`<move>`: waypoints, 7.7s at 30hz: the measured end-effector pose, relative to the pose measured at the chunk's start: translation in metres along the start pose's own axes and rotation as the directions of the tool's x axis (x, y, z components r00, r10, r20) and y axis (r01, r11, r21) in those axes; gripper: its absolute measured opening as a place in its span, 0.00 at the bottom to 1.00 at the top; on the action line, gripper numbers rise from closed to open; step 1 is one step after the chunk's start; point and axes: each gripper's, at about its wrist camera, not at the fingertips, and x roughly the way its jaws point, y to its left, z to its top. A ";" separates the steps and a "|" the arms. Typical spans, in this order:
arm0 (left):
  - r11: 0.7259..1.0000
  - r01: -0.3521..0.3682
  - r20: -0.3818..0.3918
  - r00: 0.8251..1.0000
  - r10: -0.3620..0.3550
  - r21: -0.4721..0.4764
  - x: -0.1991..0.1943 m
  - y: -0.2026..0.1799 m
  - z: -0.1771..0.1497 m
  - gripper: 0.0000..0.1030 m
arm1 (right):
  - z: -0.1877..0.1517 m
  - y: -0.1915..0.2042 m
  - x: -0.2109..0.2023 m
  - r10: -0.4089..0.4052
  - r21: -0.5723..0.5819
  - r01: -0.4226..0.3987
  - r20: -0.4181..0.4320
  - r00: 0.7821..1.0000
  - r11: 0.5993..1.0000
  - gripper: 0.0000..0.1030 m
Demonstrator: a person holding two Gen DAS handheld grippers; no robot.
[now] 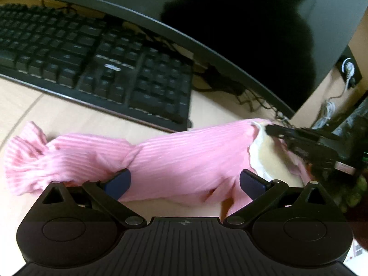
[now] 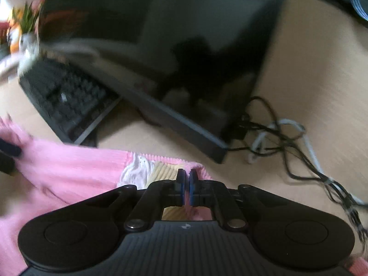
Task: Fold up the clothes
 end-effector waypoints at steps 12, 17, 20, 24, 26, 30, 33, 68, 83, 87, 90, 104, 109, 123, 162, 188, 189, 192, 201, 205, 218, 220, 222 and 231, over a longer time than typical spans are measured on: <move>0.994 0.017 0.046 0.999 -0.022 0.106 -0.032 -0.024 0.018 1.00 | -0.060 -0.025 -0.116 -0.162 0.195 0.161 -0.009 0.987 0.967 0.51; 0.965 0.217 -0.071 0.976 -0.208 0.151 0.006 -0.082 -0.004 1.00 | -0.134 -0.040 -0.146 -0.273 0.394 0.333 -0.201 0.941 0.857 0.51; 0.941 0.267 -0.153 0.959 -0.239 0.208 0.032 -0.112 -0.030 1.00 | -0.158 -0.031 -0.157 -0.313 0.405 0.394 -0.252 0.916 0.826 0.51; 0.927 0.281 -0.220 0.948 -0.229 0.247 0.045 -0.125 -0.051 1.00 | -0.174 -0.016 -0.184 -0.329 0.395 0.432 -0.303 0.895 0.811 0.50; 0.930 0.283 -0.241 0.944 -0.227 0.232 0.045 -0.123 -0.056 1.00 | -0.174 -0.024 -0.193 -0.307 0.457 0.419 -0.301 0.903 0.785 0.50; 0.934 0.277 -0.227 0.947 -0.226 0.226 0.040 -0.114 -0.062 1.00 | -0.171 -0.044 -0.208 -0.256 0.587 0.379 -0.285 0.924 0.715 0.50; 0.939 0.272 -0.216 0.950 -0.227 0.211 0.040 -0.113 -0.062 1.00 | -0.158 -0.075 -0.211 -0.272 0.682 0.364 -0.245 0.931 0.634 0.50; 0.950 0.275 -0.215 0.947 -0.239 0.152 0.036 -0.100 -0.058 1.00 | -0.121 -0.150 -0.230 -0.532 0.637 0.411 -0.001 0.847 0.652 0.00; 0.966 0.209 -0.189 0.966 -0.178 0.155 0.034 -0.108 -0.063 1.00 | -0.171 -0.195 -0.115 -0.422 0.723 0.456 -0.247 0.872 0.519 0.45; 0.971 0.182 -0.190 0.970 -0.152 0.158 0.034 -0.112 -0.063 1.00 | -0.162 -0.203 -0.091 -0.423 0.701 0.477 -0.269 0.865 0.530 0.48; 0.972 0.173 -0.194 0.971 -0.141 0.159 0.035 -0.113 -0.062 1.00 | -0.160 -0.211 -0.077 -0.422 0.712 0.471 -0.265 0.867 0.521 0.49; 0.965 0.225 -0.215 0.957 -0.193 0.135 0.040 -0.105 -0.053 1.00 | -0.116 -0.167 -0.200 -0.603 0.590 0.481 0.012 0.798 0.648 0.07; 0.962 0.246 -0.220 0.951 -0.217 0.117 0.041 -0.101 -0.049 1.00 | -0.106 -0.140 -0.233 -0.649 0.517 0.545 0.027 0.761 0.661 0.07; 0.971 -0.010 -0.083 0.996 0.031 0.239 -0.020 -0.106 -0.034 1.00 | -0.027 0.000 -0.116 -0.245 0.275 0.211 0.096 0.965 0.938 0.08; 0.982 0.016 -0.145 0.989 0.011 0.188 0.089 -0.134 -0.001 0.40 | -0.148 -0.079 -0.149 -0.255 0.515 0.253 -0.068 0.964 0.819 0.78; 0.963 -0.159 0.092 0.986 0.142 0.218 0.016 -0.077 0.009 0.73 | -0.086 -0.065 -0.060 -0.408 0.085 0.417 -0.104 0.907 0.905 0.83; 0.968 -0.171 0.107 0.982 0.153 0.185 0.002 -0.068 0.009 0.77 | -0.084 -0.065 -0.070 -0.381 0.125 0.390 -0.093 0.920 0.912 0.83; 0.977 -0.210 0.127 0.971 0.202 0.049 -0.039 -0.027 0.003 0.80 | -0.085 -0.058 -0.104 -0.246 0.298 0.251 -0.055 0.968 0.921 0.85; 0.912 -0.247 0.072 0.956 0.284 -0.329 -0.063 0.060 -0.005 0.75 | -0.101 -0.020 -0.145 -0.058 0.541 0.053 -0.007 0.998 0.839 0.89; 0.897 -0.249 0.061 0.955 0.290 -0.366 -0.036 0.064 0.005 0.68 | -0.102 -0.012 -0.152 -0.075 0.534 0.075 -0.022 0.997 0.842 0.89; 0.994 -0.041 0.316 0.949 0.005 0.106 -0.039 -0.068 0.051 0.09 | -0.133 -0.056 -0.198 -0.244 0.658 0.217 -0.053 0.968 0.721 0.89; 0.987 0.003 0.274 0.961 -0.048 0.162 -0.021 -0.095 0.043 0.09 | -0.136 -0.060 -0.201 -0.257 0.664 0.225 -0.052 0.965 0.713 0.89; 0.975 0.049 0.227 0.969 -0.099 0.216 -0.003 -0.121 0.035 0.09 | -0.139 -0.063 -0.205 -0.270 0.664 0.235 -0.052 0.962 0.710 0.89; 0.893 0.248 -0.060 0.968 -0.244 0.377 0.073 -0.215 -0.013 0.44 | -0.164 -0.085 -0.220 -0.303 0.700 0.282 -0.098 0.948 0.656 0.89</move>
